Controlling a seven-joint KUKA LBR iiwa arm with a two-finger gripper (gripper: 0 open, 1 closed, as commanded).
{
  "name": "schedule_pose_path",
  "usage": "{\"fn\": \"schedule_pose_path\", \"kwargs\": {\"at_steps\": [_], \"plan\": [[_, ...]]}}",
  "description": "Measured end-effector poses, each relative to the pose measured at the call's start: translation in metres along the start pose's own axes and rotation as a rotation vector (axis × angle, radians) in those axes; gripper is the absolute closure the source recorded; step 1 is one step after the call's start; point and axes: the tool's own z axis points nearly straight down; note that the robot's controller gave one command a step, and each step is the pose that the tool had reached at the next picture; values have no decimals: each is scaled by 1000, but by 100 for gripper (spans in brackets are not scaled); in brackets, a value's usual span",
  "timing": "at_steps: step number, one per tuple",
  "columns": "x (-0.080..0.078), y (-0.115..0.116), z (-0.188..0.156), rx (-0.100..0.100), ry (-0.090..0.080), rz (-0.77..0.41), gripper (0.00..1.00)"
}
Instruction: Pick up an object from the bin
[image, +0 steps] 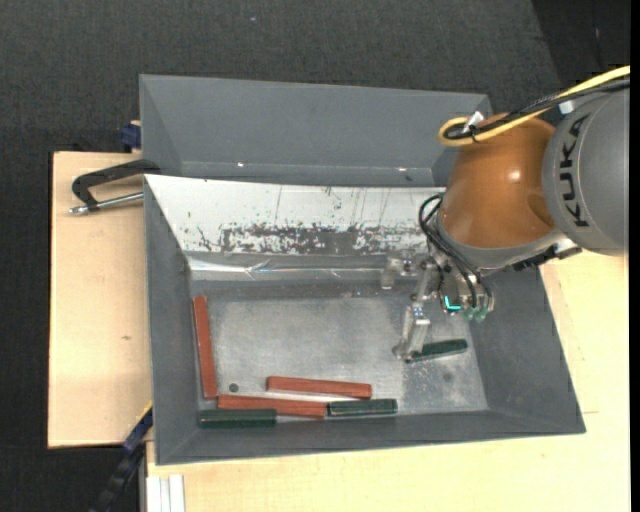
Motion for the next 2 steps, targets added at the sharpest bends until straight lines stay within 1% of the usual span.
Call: {"fn": "schedule_pose_path", "kwargs": {"at_steps": [1,2], "plan": [[6,-21,13,-2,-7,-89,0],[9,-35,23,0,-8,-136,0]]}}
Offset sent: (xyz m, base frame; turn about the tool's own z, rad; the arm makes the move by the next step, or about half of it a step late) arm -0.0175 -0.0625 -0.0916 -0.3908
